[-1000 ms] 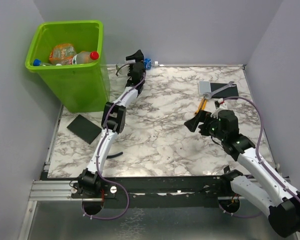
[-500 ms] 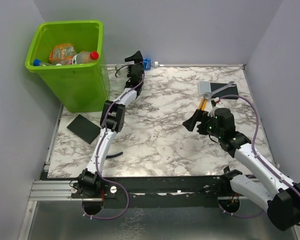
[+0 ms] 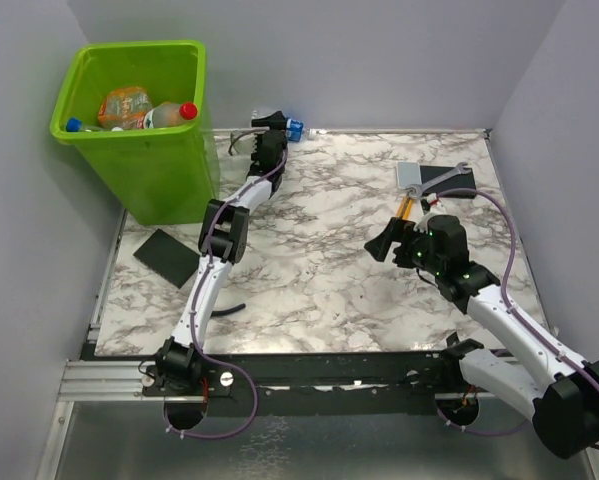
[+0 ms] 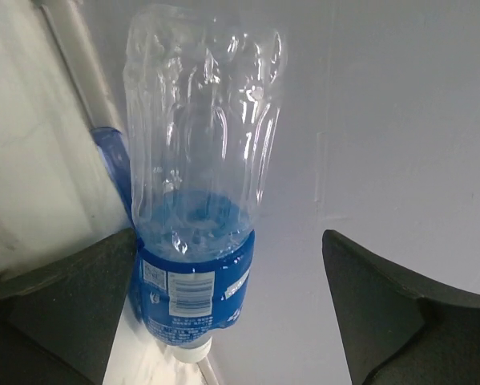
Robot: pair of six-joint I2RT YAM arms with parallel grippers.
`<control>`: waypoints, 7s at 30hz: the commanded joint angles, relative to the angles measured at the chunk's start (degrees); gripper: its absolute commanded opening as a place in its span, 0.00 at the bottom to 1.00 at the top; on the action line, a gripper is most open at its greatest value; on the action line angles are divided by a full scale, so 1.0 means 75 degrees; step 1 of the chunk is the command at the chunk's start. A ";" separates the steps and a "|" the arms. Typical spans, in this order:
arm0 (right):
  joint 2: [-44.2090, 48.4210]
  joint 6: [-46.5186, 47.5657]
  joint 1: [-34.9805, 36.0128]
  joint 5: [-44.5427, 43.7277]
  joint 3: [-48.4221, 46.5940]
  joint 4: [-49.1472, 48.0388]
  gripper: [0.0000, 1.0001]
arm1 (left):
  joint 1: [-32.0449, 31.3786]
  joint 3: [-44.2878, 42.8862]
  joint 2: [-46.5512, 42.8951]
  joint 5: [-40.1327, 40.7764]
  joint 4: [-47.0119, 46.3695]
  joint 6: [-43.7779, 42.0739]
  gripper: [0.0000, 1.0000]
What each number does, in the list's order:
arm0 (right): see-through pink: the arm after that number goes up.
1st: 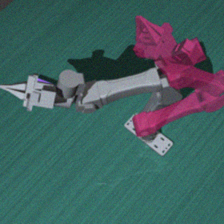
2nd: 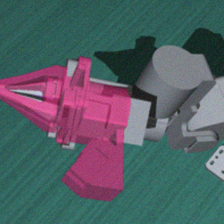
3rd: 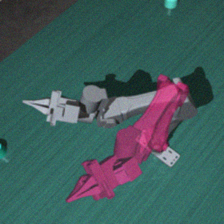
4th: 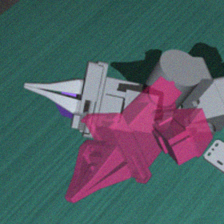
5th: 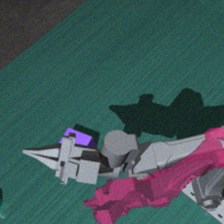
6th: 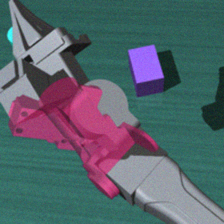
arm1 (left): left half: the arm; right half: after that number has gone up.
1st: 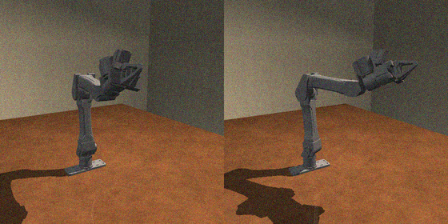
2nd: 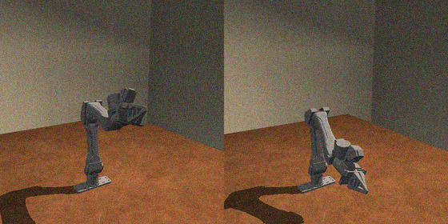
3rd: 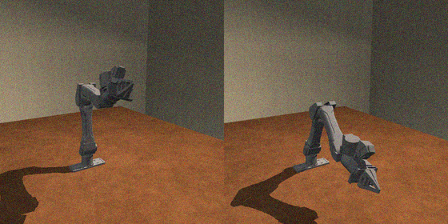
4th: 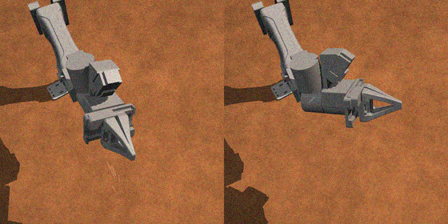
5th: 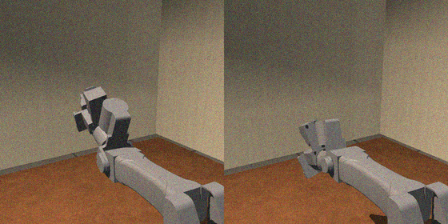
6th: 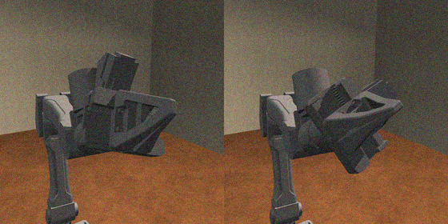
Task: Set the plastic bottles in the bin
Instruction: Pick up the plastic bottle from the corner of the board, then place the plastic bottle in the trash bin.
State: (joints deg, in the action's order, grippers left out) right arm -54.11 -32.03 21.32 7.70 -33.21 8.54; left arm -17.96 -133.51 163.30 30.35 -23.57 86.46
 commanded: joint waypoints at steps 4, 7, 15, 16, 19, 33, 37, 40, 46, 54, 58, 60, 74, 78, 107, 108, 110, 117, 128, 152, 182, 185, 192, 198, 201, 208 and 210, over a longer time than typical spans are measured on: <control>-0.0042 0.0153 0.0040 -0.0265 -0.0154 -0.0155 0.96 | 0.0159 -0.2325 0.1986 0.0124 0.1325 0.0086 0.92; -0.0129 0.0168 0.0038 -0.0323 -0.0160 -0.0193 0.96 | 0.0178 -0.1910 0.1978 0.0092 0.1018 0.0121 0.83; -0.0350 0.0190 0.0040 -0.0355 -0.0165 -0.0269 0.97 | 0.0156 -0.2439 0.2568 -0.0062 0.0539 0.0093 0.58; -0.0355 0.0192 0.0034 -0.0368 -0.0157 -0.0279 0.97 | 0.0156 -0.2437 0.2575 -0.0043 0.0469 0.0041 0.54; -0.0367 0.0213 0.0040 -0.0383 -0.0157 -0.0306 0.97 | 0.0167 -0.2431 0.2538 0.0047 0.0366 -0.0055 0.30; 0.0335 0.0135 0.0038 -0.0196 -0.0366 -0.0154 0.96 | 0.0064 0.2722 -0.0570 -0.0142 -0.3244 -0.0100 0.00; 0.0823 0.0139 0.0040 -0.0049 -0.0426 -0.0104 0.96 | -0.0070 0.4633 -0.1881 -0.0340 -0.4194 -0.0105 0.00; 0.1064 0.0257 0.0034 0.0085 -0.0589 0.0025 0.96 | -0.0303 0.6366 -0.3111 -0.0430 -0.4867 -0.0182 0.00; 0.1556 0.0286 0.0050 0.0293 -0.0800 0.0197 0.96 | -0.0900 0.9001 -0.5365 -0.0544 -0.5533 -0.0796 0.00; 0.1939 0.0296 0.0051 0.0819 -0.1107 0.0559 0.97 | -0.1884 1.2590 -0.8894 -0.0677 -0.5833 -0.1383 0.00; 0.2403 -0.0049 0.0045 0.1222 -0.0790 0.0102 1.00 | -0.2735 1.3848 -1.0646 -0.0296 -0.5826 -0.1648 0.00; 0.2652 -0.0419 0.0044 0.1557 -0.0503 -0.0453 1.00 | -0.3133 1.4266 -1.1406 -0.0021 -0.5810 -0.1778 0.00; 0.2190 -0.2933 0.0048 0.3588 0.0044 -0.4518 1.00 | -0.4690 1.4421 -1.3418 0.0799 -0.5571 -0.2489 0.00; 0.1620 -0.2730 0.0050 0.3865 -0.0299 -0.4378 1.00 | -0.4797 1.4254 -1.3344 0.0745 -0.5587 -0.2460 0.00; 0.0363 -0.2784 0.0379 0.4300 -0.0707 -0.5442 0.17 | -0.5307 1.3690 -1.3221 0.0142 -0.5547 -0.2861 0.51; 0.0487 -0.2611 0.0371 0.4294 -0.0759 -0.5189 0.09 | -0.5304 1.3709 -1.3271 0.0067 -0.5514 -0.3111 0.69; 0.0788 -0.2107 0.0379 0.4236 -0.0990 -0.4237 0.01 | -0.5294 1.3732 -1.3537 0.0107 -0.5149 -0.3619 0.98; 0.1717 0.0539 0.0377 0.2394 -0.3461 0.2364 0.00 | -0.5298 1.2786 -1.5664 0.0398 -0.1287 -0.9102 0.99; 0.0583 0.1853 0.0377 0.0962 -0.5799 0.7315 0.00 | -0.6907 1.0805 -1.4849 -0.1477 0.2966 -1.8777 0.99; 0.0584 0.1766 0.0372 0.2956 -0.5890 0.6553 0.01 | -0.7431 0.9095 -1.1445 -0.1191 0.3167 -2.1226 0.96; 0.2436 0.0911 0.0379 0.3212 -0.5886 0.3010 1.00 | -0.5451 0.8577 -1.1985 -0.1134 0.1455 -1.6885 0.24; 0.2902 0.0662 0.0380 0.3249 -0.5379 0.2249 1.00 | -0.5045 0.8182 -1.2123 -0.1500 0.1478 -1.5981 0.22; 0.3367 0.0497 0.0376 0.2205 -0.4702 0.2164 1.00 | -0.3913 0.7151 -1.2024 -0.0765 0.1424 -1.4366 0.14; 0.3683 0.0054 0.0380 0.2037 -0.3813 0.1816 1.00 | -0.1166 0.6269 -1.1930 -0.1078 0.1761 -1.1424 0.13; 0.3771 -0.0139 0.0378 0.1984 -0.3484 0.1663 1.00 | 0.0004 0.6050 -1.1841 -0.1254 0.1635 -1.0296 0.13; 0.3731 -0.0088 0.0379 0.1922 -0.3288 0.1585 1.00 | 0.1118 0.5618 -1.1316 -0.0340 0.1652 -0.9521 0.12; 0.3635 0.0039 0.0376 0.1913 -0.3359 0.1651 1.00 | 0.1337 0.5668 -1.1192 -0.0036 0.1636 -0.9423 0.12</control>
State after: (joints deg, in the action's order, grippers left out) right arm -26.46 -32.58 23.70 23.33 -57.82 22.39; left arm -10.66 -90.17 77.23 24.84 -11.05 10.20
